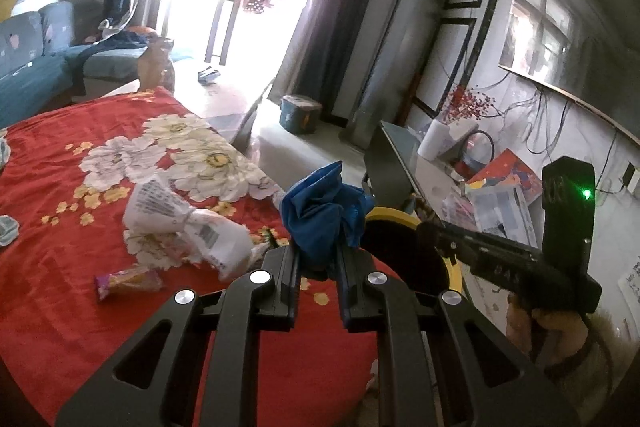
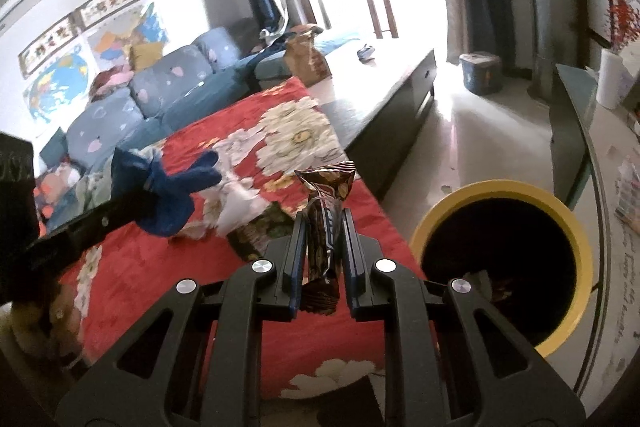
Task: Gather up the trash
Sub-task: 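Carry the blue cloth and chocolate wrapper over the yellow bin and release both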
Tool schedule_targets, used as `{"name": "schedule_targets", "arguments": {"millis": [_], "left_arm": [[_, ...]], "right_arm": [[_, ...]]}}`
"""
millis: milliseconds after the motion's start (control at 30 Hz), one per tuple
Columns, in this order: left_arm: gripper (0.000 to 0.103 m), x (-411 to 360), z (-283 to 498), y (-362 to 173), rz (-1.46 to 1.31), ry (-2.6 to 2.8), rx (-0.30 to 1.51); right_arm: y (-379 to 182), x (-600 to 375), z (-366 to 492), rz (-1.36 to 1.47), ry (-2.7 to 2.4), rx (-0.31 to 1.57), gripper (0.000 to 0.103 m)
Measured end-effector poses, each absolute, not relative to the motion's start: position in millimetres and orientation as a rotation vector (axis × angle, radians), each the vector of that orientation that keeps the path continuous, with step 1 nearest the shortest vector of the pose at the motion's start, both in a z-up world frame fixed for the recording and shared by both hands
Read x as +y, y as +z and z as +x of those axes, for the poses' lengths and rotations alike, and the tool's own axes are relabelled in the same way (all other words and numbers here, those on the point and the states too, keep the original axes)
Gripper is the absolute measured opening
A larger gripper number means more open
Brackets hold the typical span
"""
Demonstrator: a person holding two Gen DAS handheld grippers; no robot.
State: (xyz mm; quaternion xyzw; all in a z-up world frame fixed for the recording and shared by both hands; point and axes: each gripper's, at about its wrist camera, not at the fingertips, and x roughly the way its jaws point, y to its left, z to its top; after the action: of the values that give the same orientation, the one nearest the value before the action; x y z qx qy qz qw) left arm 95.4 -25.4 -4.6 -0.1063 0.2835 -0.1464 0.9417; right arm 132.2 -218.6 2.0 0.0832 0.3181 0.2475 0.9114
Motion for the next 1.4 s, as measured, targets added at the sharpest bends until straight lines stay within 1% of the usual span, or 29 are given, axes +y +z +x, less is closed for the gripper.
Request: {"name": "schedule_targets", "arguments": {"millis": [400,900,1400], "left_arm": [[0.014,-64,109,-7,-0.17,-0.363,0.59],[0.014,-115,129,-13,-0.116,-0.443,0.601],[0.014,-154,151,-30,-0.078,-0.479,0.651]], "right_arm": [[0,-257,148,0.215,0.401,0.637,0.012],[-17,-304,162,0.273,0.268,0.638,0.012],[-36,-348,172,0.338,0.164,0.656,0.012]]}}
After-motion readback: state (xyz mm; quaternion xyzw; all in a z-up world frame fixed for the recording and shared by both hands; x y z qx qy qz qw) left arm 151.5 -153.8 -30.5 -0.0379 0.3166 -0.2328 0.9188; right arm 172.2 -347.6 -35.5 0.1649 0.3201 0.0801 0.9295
